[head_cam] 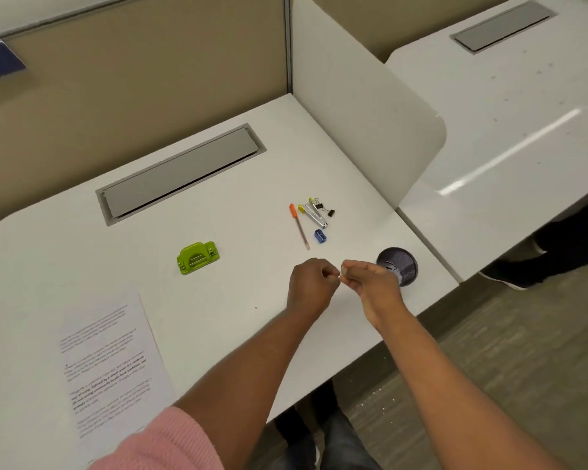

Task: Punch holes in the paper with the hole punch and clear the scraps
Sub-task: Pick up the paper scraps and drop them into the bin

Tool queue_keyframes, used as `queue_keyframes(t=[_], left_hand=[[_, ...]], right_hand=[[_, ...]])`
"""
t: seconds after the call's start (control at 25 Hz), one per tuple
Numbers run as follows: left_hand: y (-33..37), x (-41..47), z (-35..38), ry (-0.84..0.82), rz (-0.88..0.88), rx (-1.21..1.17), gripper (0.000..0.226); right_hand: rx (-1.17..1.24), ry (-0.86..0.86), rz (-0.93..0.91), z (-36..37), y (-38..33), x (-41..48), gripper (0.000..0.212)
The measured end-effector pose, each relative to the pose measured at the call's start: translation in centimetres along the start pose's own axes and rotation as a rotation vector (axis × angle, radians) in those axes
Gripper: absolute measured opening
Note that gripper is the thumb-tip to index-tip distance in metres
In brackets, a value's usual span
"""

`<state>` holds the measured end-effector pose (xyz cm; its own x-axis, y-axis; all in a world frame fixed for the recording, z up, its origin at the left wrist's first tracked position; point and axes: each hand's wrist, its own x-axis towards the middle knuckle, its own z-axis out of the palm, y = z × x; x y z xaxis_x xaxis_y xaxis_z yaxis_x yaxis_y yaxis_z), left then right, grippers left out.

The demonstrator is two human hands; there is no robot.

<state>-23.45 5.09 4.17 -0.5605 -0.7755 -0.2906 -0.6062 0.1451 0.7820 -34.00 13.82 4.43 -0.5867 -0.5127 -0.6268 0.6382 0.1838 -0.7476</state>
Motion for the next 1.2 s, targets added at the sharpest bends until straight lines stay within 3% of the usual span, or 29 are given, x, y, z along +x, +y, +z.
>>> queue_keyframes(t=[0.28, 0.48, 0.68, 1.04, 1.2], left_hand=[[7.7, 3.8, 4.9, -0.159, 0.056, -0.074, 0.018], [7.7, 5.1, 6.2, -0.194, 0.098, 0.023, 0.030], [7.8, 4.8, 7.0, -0.174, 0.099, 0.018, 0.018], [6.7, 3.9, 7.5, -0.156, 0.167, 0.027, 0.020], [6.3, 2.1, 7.1, -0.040, 0.286, 0.033, 0.015]], right_hand=[[-0.568, 0.204, -0.263, -6.0, -7.0, 1.2, 0.018], [-0.995, 0.193, -0.384, -7.1, -8.1, 2.4, 0.020], [-1.085, 0.234, -0.439, -7.1, -7.9, 2.3, 0.014], [-1.232, 0.111, -0.427, -7.2, -7.1, 2.3, 0.020], [-1.091, 0.194, -0.651, -6.3, -5.5, 1.0, 0.028]])
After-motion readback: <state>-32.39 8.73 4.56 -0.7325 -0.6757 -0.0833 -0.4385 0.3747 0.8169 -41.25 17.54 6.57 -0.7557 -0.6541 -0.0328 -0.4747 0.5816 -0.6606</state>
